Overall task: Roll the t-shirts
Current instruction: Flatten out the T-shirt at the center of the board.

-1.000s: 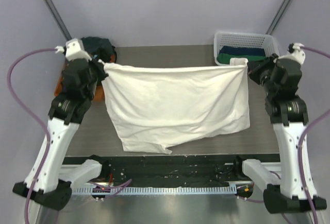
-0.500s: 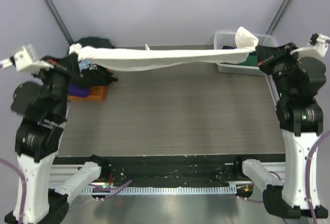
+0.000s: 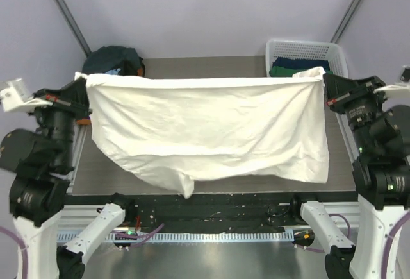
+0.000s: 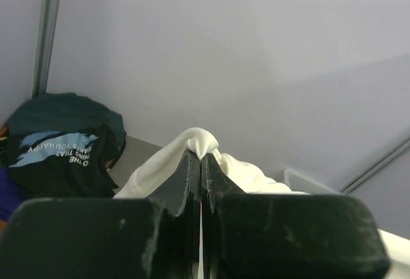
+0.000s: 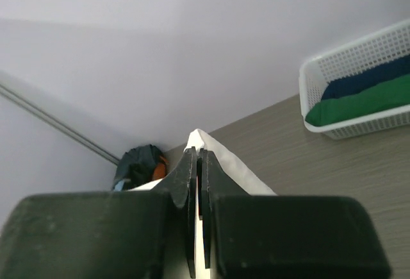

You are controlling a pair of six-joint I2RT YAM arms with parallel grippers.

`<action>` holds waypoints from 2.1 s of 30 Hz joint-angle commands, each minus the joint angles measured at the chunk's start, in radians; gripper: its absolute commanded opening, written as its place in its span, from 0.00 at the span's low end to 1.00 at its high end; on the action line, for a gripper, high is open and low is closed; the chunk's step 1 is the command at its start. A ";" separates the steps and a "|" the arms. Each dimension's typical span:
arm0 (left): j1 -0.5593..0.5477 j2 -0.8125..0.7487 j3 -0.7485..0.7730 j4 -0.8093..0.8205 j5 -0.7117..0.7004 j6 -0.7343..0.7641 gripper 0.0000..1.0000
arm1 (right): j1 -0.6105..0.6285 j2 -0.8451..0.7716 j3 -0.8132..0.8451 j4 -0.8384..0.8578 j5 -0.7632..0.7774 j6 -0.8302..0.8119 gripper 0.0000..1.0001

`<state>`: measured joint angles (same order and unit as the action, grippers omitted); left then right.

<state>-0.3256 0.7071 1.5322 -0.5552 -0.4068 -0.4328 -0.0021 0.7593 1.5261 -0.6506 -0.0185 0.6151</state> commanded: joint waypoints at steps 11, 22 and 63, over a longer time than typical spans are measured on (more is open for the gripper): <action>0.014 0.834 0.060 0.218 0.035 -0.024 0.61 | -0.012 0.641 -0.167 0.335 0.035 0.075 0.76; 0.008 0.568 -0.302 0.170 0.129 -0.197 0.55 | -0.012 0.419 -0.523 0.390 -0.038 0.035 0.49; -0.052 1.060 -0.492 0.281 0.163 -0.317 0.00 | 0.208 0.839 -0.781 0.592 0.203 0.161 0.01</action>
<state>-0.3904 1.7134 0.9569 -0.2302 -0.1326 -0.7734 0.1493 1.5139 0.6830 -0.0750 0.1673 0.7479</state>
